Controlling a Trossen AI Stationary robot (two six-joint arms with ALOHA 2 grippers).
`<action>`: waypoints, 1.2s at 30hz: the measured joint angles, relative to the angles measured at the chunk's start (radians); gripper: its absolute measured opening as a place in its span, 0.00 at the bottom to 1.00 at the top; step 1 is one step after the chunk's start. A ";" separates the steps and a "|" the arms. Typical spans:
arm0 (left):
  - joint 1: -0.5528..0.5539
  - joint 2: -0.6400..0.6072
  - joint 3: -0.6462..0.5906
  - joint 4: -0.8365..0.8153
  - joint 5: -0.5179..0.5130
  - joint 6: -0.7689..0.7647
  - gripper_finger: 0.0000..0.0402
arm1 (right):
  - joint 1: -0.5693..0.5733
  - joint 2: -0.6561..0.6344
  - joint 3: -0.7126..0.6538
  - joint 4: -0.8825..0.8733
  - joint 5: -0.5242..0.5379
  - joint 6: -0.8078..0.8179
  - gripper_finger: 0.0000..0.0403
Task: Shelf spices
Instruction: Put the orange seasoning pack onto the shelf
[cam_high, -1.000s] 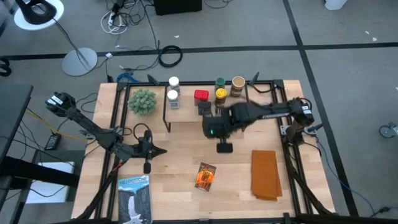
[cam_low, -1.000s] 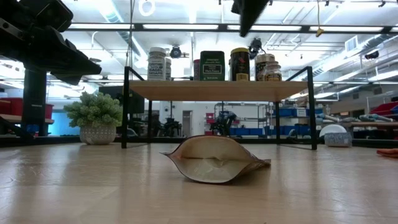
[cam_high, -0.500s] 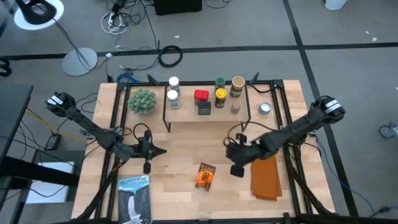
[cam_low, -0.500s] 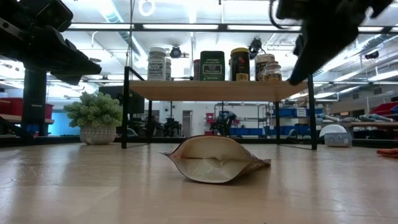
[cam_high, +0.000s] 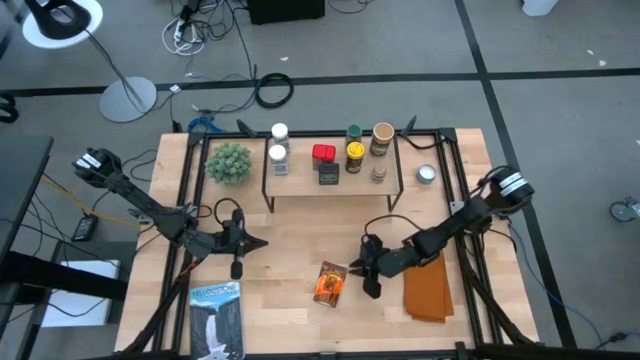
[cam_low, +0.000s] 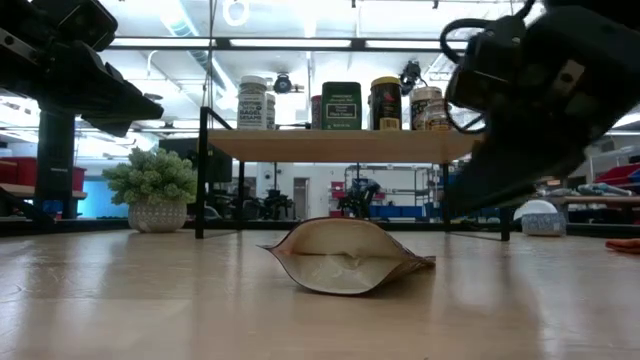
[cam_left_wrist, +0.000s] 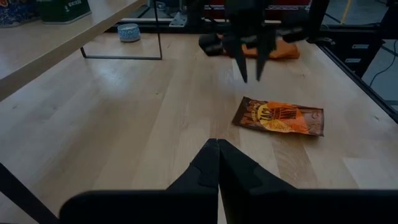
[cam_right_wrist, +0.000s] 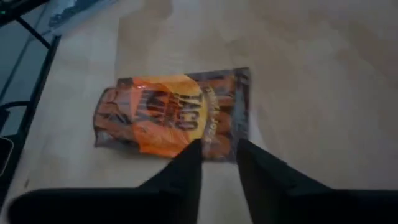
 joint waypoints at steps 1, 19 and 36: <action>0.000 0.000 0.000 0.000 0.000 0.000 0.01 | 0.000 0.028 0.005 0.040 0.000 -0.015 0.25; 0.000 0.000 0.000 0.002 0.000 -0.003 0.01 | -0.009 0.449 0.246 0.231 0.203 -0.329 0.54; 0.000 0.000 0.000 0.026 0.000 -0.003 0.01 | -0.063 0.255 0.270 0.152 0.182 -0.702 0.01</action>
